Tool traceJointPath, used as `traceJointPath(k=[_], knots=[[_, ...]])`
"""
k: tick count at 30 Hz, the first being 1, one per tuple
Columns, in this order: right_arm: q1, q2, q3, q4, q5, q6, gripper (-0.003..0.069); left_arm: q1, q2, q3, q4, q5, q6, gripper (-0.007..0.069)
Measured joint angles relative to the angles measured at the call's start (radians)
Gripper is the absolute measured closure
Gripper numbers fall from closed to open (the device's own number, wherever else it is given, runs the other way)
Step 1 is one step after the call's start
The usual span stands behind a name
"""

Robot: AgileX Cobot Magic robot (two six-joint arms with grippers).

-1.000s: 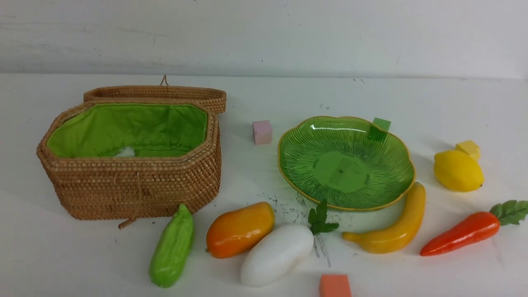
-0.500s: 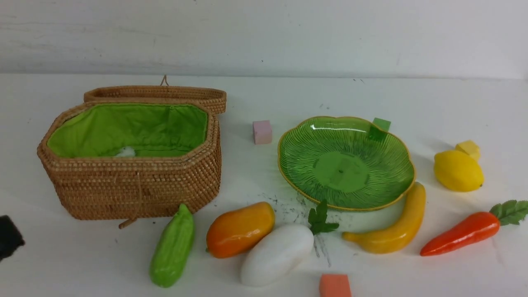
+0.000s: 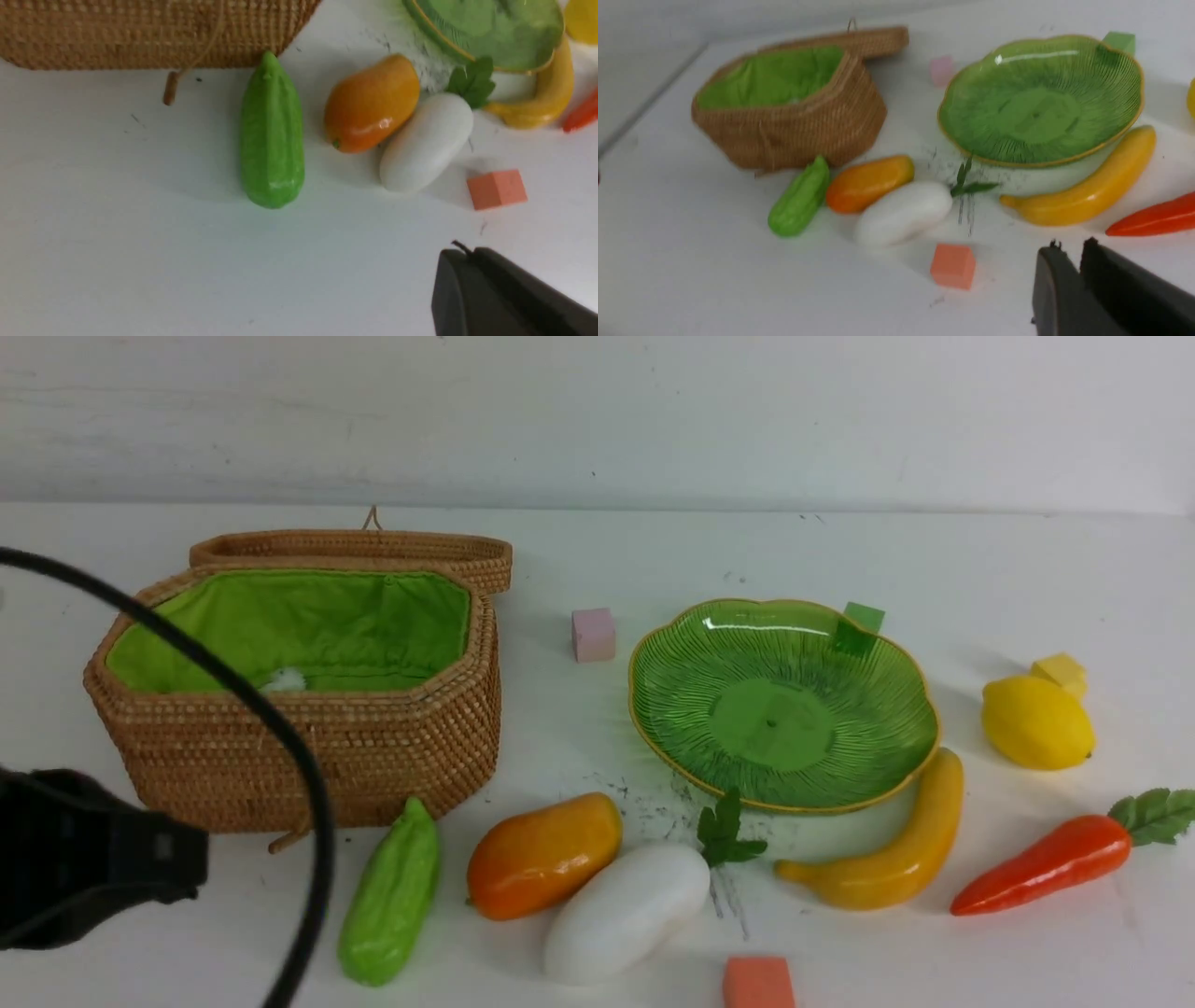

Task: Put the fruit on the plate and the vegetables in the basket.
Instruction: Take a chayote with your left arm and place it on the basket on the left.

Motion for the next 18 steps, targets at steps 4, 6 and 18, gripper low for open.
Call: traceJointPath(k=[4, 6, 18], knots=[[0.117, 0.073, -0.203, -0.002, 0.077, -0.026, 0.0575, -0.174, 0.112, -0.056, 0.104, 0.019, -0.045, 0.0638], [0.184, 0.094, -0.272, -0.002, 0.094, -0.041, 0.0571, -0.226, 0.162, -0.07, 0.177, 0.013, -0.09, 0.0638], [0.323, 0.113, -0.338, -0.016, 0.155, -0.101, 0.0556, -0.244, 0.48, -0.076, 0.348, -0.112, -0.163, 0.0368]])
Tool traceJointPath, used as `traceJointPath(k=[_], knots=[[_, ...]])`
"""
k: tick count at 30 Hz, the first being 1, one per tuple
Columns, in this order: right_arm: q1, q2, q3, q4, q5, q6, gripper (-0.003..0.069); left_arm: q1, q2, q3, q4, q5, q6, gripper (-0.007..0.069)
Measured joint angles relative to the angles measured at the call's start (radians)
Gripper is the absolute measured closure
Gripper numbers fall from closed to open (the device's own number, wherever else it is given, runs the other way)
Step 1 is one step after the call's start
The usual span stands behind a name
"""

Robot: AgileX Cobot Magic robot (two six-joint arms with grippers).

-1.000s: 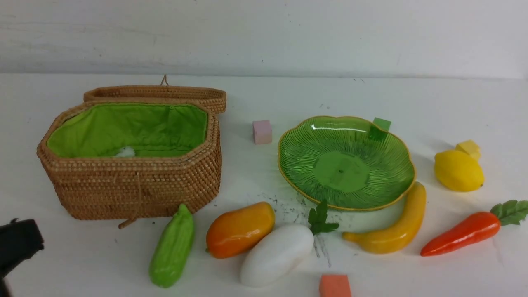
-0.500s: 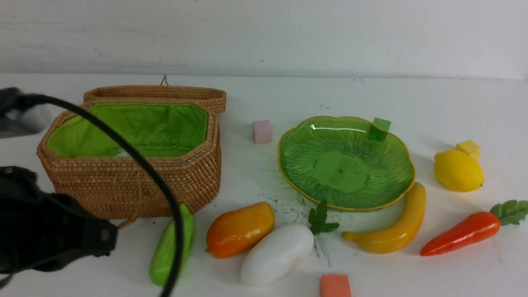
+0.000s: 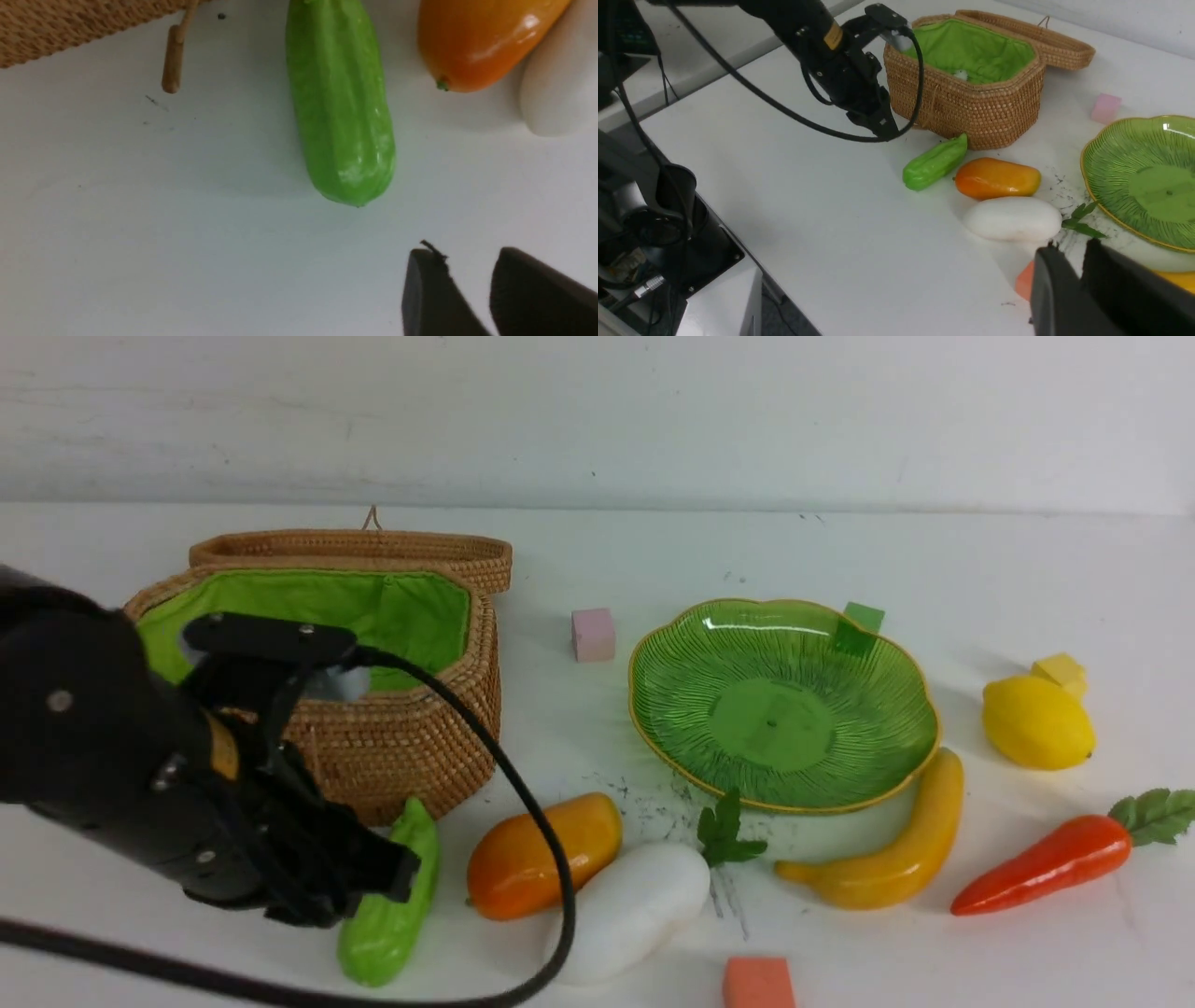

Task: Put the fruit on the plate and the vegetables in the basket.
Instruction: Take a chayote with your left arm and place it on the basket on the left.

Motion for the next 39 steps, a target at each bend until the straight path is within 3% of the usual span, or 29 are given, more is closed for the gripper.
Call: traceJointPath(k=[1, 6, 10, 15, 22, 31, 35, 38, 39], knots=[[0.0, 0.0, 0.0, -0.005, 0.001, -0.001, 0.0554, 0.0, 0.041, 0.0, 0.012, -0.038, 0.0, 0.0284], [0.0, 0.0, 0.0, -0.004, 0.002, -0.002, 0.0552, -0.002, 0.165, 0.0, 0.034, -0.166, -0.021, 0.0031], [0.0, 0.0, 0.0, -0.005, 0.009, -0.002, 0.0552, -0.004, 0.244, -0.003, 0.091, -0.237, -0.056, -0.0036], [0.0, 0.0, 0.0, -0.005, 0.022, -0.002, 0.0552, -0.004, 0.327, -0.004, 0.119, -0.268, -0.065, -0.0001], [0.0, 0.0, 0.0, -0.005, 0.033, -0.002, 0.0551, -0.004, 0.409, -0.006, 0.191, -0.279, -0.118, 0.0188], [0.0, 0.0, 0.0, -0.003, 0.038, -0.003, 0.0544, -0.005, 0.386, -0.014, 0.179, -0.186, -0.134, 0.019], [0.0, 0.0, 0.0, -0.002, 0.038, -0.003, 0.0541, -0.005, 0.241, -0.009, 0.087, -0.067, -0.047, 0.019], [0.0, 0.0, 0.0, -0.002, 0.029, -0.003, 0.0538, -0.005, 0.124, -0.009, 0.032, 0.005, 0.071, 0.019], [0.0, 0.0, 0.0, -0.002, 0.02, -0.003, 0.0536, -0.005, 0.037, -0.009, 0.025, 0.026, 0.17, 0.019]])
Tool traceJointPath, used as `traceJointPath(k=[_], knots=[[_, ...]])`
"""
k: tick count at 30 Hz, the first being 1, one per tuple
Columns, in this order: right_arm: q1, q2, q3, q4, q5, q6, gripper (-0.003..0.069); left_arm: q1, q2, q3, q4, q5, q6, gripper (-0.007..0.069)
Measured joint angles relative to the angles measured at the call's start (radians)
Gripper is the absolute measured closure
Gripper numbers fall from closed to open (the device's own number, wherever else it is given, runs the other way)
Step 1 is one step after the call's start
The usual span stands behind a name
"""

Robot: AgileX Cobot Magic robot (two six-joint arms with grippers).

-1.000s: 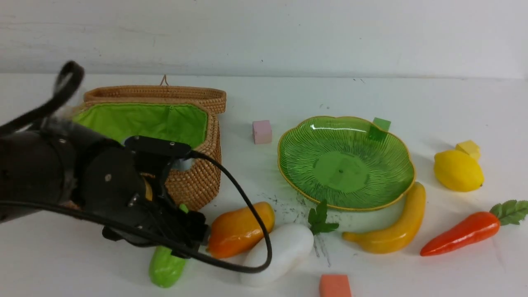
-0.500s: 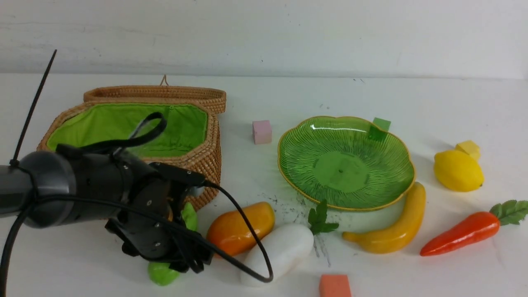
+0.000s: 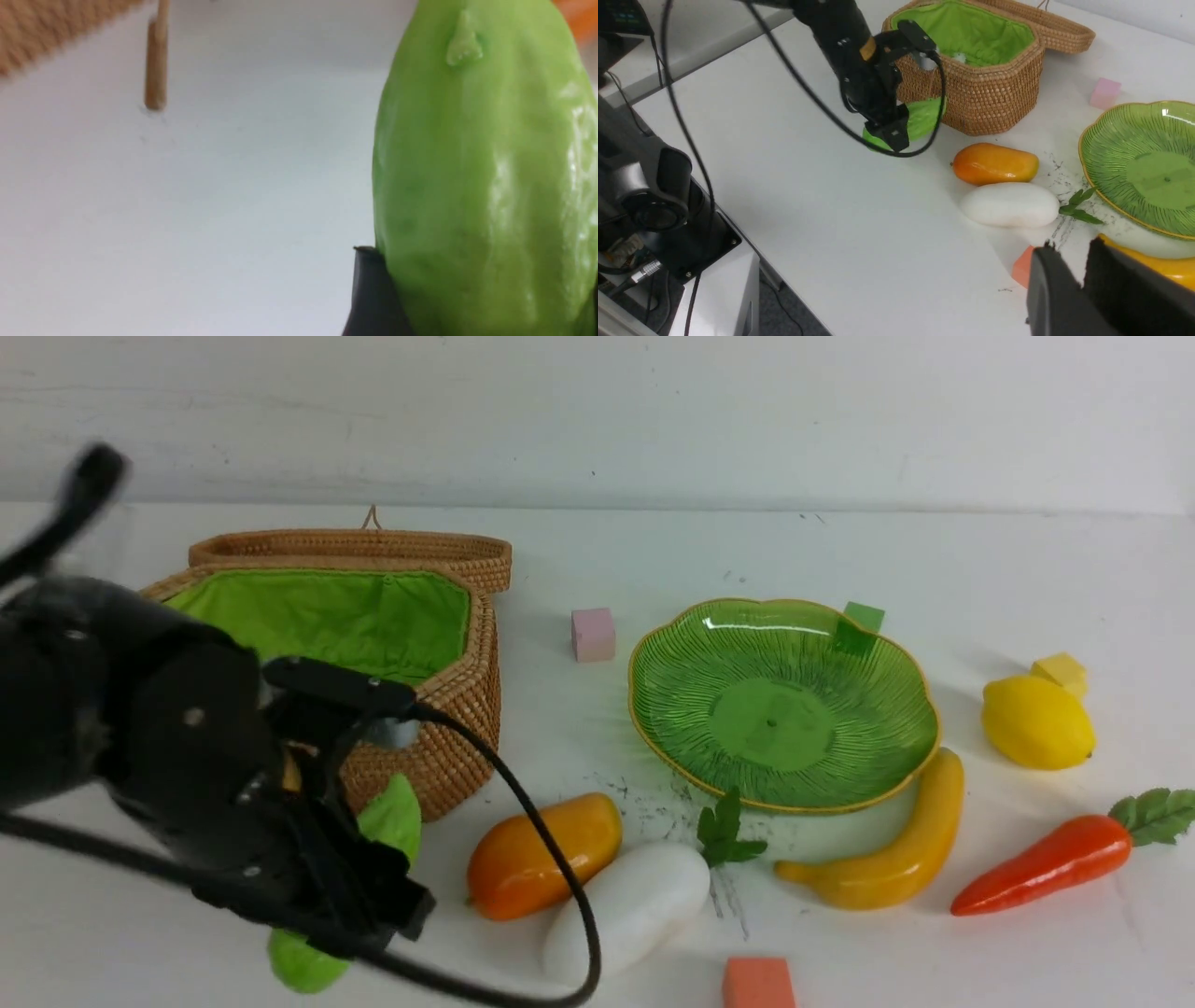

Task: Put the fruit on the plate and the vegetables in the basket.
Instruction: Take a chayote with your left arm and place it on the basket on the left.

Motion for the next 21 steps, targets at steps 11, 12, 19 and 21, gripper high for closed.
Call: traceJointPath(k=[11, 12, 19, 21], knots=[[0.0, 0.005, 0.0, 0.0, -0.154, -0.083, 0.0531, 0.103, -0.089, -0.257, 0.152, -0.109, 0.602, 0.019], [0.0, 0.006, 0.0, 0.0, -0.161, -0.086, 0.0531, 0.114, -0.077, -0.28, 0.152, -0.112, 0.63, 0.019], [0.0, 0.006, 0.0, -0.006, -0.165, -0.094, 0.0524, 0.278, 0.148, -0.441, 0.148, -0.126, 0.948, 0.019], [0.0, 0.006, 0.0, -0.019, -0.178, -0.094, 0.052, 0.298, 0.185, -0.444, 0.156, -0.127, 0.992, 0.019]])
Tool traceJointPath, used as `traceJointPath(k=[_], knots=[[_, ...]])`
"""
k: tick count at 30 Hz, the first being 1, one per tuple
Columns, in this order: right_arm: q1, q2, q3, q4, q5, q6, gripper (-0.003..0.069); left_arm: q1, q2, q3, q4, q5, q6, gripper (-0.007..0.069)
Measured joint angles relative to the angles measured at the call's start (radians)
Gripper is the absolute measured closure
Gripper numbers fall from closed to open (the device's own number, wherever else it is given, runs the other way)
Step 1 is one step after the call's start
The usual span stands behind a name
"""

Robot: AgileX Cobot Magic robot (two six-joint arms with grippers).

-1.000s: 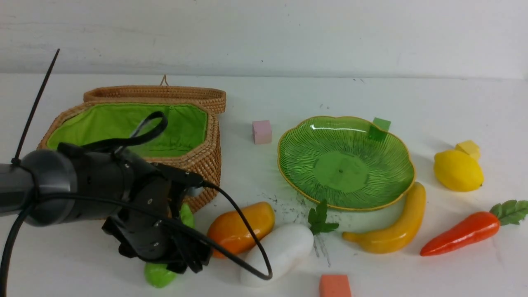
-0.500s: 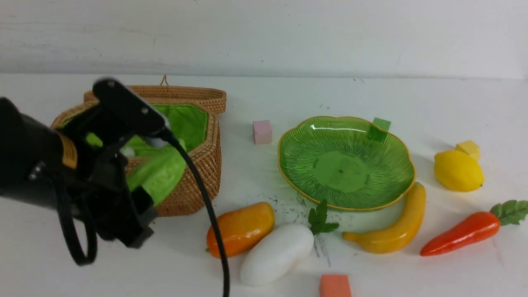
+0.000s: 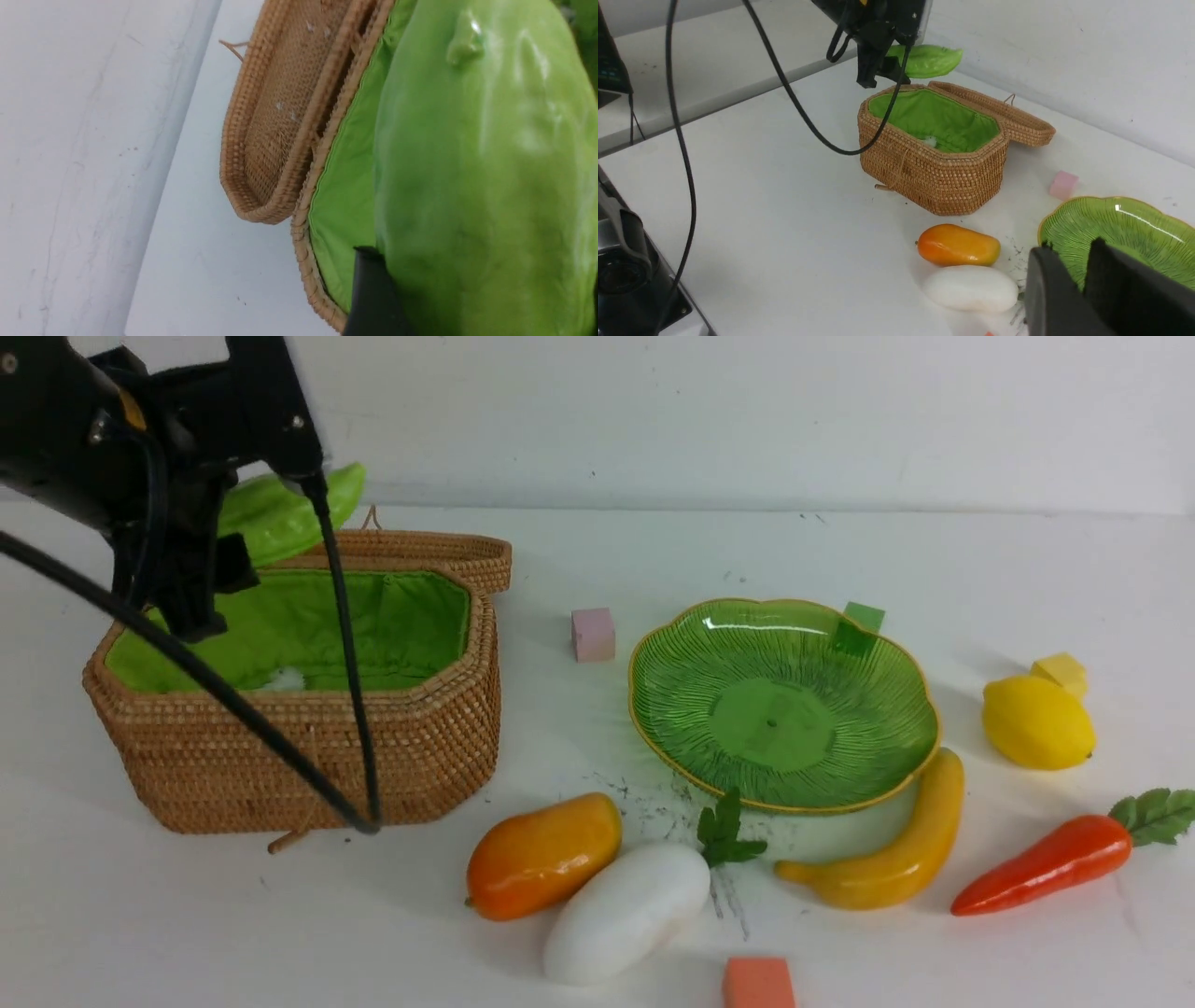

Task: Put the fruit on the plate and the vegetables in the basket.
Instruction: Take a chayote with your left arm and place it on the basket on the left.

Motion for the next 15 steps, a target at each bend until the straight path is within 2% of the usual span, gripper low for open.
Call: traceJointPath(k=[4, 15], knots=[[0.0, 0.0, 0.0, -0.043, -0.06, 0.0, 0.0512, 0.02, 0.061, -0.001, 0.043, 0.0, 0.025, 0.019], [0.0, 0.0, 0.0, -0.058, -0.081, 0.0, 0.0498, 0.021, 0.078, -0.001, 0.066, -0.045, -0.032, 0.019]])
